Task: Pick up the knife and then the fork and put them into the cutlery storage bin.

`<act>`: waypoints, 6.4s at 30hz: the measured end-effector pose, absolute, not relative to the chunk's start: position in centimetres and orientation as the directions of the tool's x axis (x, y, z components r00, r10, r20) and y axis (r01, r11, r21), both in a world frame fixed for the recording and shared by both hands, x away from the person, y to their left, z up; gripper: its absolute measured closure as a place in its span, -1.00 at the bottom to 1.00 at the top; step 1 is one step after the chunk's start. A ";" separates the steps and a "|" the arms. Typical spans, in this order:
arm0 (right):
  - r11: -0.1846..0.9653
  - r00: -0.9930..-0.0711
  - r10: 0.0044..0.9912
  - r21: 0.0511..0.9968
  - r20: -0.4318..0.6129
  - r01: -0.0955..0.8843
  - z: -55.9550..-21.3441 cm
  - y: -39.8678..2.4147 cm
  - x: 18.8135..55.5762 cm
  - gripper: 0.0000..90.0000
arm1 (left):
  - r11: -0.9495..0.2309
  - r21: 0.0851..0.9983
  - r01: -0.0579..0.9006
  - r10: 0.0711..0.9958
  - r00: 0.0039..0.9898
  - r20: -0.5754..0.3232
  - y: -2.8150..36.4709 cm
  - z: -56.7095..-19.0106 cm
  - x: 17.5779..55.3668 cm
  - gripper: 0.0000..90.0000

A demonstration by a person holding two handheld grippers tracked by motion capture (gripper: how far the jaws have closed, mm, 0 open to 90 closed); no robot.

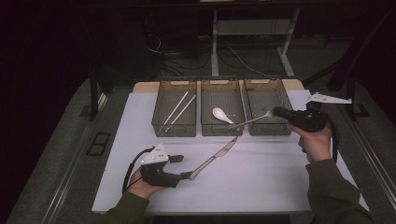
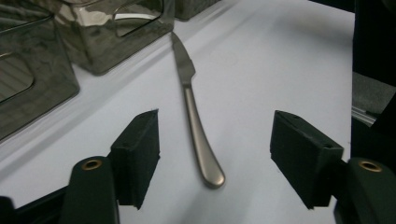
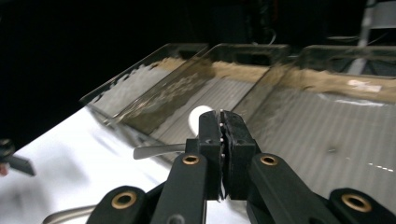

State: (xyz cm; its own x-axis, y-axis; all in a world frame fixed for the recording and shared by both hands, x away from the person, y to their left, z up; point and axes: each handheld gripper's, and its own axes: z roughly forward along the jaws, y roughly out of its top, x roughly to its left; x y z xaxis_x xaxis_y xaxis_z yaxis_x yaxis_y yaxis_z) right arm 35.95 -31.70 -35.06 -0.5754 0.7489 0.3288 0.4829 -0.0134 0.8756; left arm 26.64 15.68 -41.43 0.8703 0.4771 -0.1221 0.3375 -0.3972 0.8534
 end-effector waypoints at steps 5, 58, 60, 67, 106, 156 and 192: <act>-0.054 -0.517 0.793 0.881 0.324 0.470 -34.1 -33.8 36.8 0.94 | -0.385 0.856 0.344 0.492 0.861 -0.125 16.5 -41.6 26.8 -0.40; 0.048 -0.288 0.941 0.773 0.177 0.633 -38.8 -35.3 44.2 0.77 | -0.394 0.847 0.357 0.481 0.865 -0.141 16.2 -42.1 27.2 -0.58; 0.052 -0.297 0.938 0.775 0.178 0.630 -38.7 -35.6 43.7 0.68 | -0.397 0.845 0.357 0.480 0.866 -0.140 16.2 -42.0 27.2 -0.58; 0.057 -0.336 0.920 0.778 0.203 0.625 -38.1 -36.1 42.7 0.29 | -0.395 0.845 0.360 0.483 0.864 -0.142 16.1 -42.0 27.2 -0.59; 0.301 -0.687 0.697 0.785 0.207 0.542 -40.6 -30.0 28.8 -0.36 | -0.477 0.787 0.391 0.497 0.859 -0.126 10.1 -42.7 32.0 0.40; 0.293 -0.697 0.676 0.780 0.240 0.553 -41.1 -30.0 28.2 -0.37 | -0.610 0.740 0.283 0.321 0.942 -0.096 4.9 -42.0 35.6 0.54; 0.290 -0.697 0.671 0.776 0.253 0.560 -41.2 -30.0 28.3 -0.37 | -0.698 0.692 0.187 0.206 0.977 -0.057 7.4 -44.8 35.4 0.76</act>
State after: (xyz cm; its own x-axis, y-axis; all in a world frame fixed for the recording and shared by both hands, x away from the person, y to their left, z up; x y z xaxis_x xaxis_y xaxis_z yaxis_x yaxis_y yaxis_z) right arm 28.28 -30.04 -41.22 -0.6974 0.6706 0.2528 0.5600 0.2897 0.7762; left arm 35.44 7.35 -44.82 0.9770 0.2056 -0.0568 0.1870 -0.6976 0.6916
